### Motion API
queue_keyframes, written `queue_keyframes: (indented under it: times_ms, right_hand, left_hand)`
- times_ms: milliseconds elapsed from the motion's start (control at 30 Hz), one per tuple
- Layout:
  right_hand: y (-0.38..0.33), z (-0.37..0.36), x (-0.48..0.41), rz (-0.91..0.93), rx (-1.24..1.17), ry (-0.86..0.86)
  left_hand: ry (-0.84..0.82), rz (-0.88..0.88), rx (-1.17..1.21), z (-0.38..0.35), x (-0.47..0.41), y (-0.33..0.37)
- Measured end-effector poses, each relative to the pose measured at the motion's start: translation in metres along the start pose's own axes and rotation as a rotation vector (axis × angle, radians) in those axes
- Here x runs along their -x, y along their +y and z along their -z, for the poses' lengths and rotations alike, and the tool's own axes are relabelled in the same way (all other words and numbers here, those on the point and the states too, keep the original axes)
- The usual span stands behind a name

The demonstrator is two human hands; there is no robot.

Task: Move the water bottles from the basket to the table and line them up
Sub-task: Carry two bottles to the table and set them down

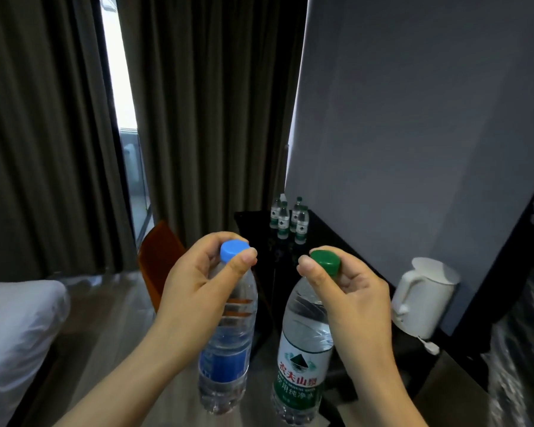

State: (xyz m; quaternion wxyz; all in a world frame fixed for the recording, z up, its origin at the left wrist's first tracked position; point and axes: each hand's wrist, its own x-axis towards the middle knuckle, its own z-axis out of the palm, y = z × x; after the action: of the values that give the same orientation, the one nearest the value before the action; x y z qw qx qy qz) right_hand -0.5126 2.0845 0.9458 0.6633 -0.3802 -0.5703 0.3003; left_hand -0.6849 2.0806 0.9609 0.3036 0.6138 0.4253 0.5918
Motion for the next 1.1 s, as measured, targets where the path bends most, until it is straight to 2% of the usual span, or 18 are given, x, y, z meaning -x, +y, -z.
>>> queue_keyframes:
  times_ms: [367,700,933,1100]
  right_hand:
    - [0.101,-0.019,-0.123,-0.043,0.075,0.011]
    - [0.205,-0.059,-0.21,-0.163,0.271,0.119]
    - [0.262,-0.098,-0.263,-0.17,0.394,0.185]
    - [0.301,-0.113,-0.288,-0.246,0.431,0.205]
  left_hand:
    - [-0.017,0.084,0.028,-0.013,-0.126,-0.094]
    - [-0.183,0.154,0.096,-0.002,-0.252,-0.2]
    - [-0.314,0.149,0.043,0.009,-0.341,-0.269]
    - [-0.358,0.203,0.014,0.01,-0.381,-0.316]
